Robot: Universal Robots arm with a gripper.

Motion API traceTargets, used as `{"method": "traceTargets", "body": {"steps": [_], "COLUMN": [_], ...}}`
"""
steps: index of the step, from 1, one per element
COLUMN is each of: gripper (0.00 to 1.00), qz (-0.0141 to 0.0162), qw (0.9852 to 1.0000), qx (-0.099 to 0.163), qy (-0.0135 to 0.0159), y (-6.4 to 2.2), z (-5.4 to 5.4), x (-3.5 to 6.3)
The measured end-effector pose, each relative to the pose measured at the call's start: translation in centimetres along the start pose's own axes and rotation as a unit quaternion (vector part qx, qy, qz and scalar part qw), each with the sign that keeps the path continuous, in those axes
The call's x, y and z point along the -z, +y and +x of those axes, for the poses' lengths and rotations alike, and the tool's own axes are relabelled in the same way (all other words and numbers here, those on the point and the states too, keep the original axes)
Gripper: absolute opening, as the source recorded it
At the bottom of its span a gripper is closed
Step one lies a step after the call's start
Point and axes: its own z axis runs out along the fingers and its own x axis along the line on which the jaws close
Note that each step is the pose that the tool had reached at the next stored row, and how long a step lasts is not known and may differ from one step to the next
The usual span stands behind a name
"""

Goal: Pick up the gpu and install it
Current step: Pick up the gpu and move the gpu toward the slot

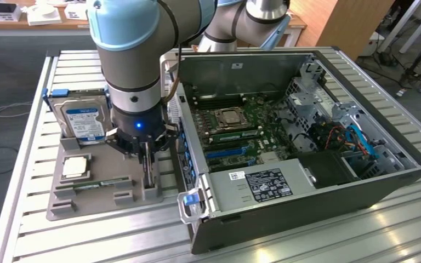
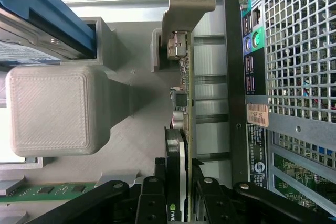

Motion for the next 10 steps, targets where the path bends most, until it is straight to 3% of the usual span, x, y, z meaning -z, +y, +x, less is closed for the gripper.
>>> {"method": "traceTargets", "body": {"steps": [10], "gripper": [0.28], "qz": [0.0001], "qw": [1.0000], "qx": [0.000], "qy": [0.0000], "y": [0.10], "z": [-0.1], "x": [2.47]}}
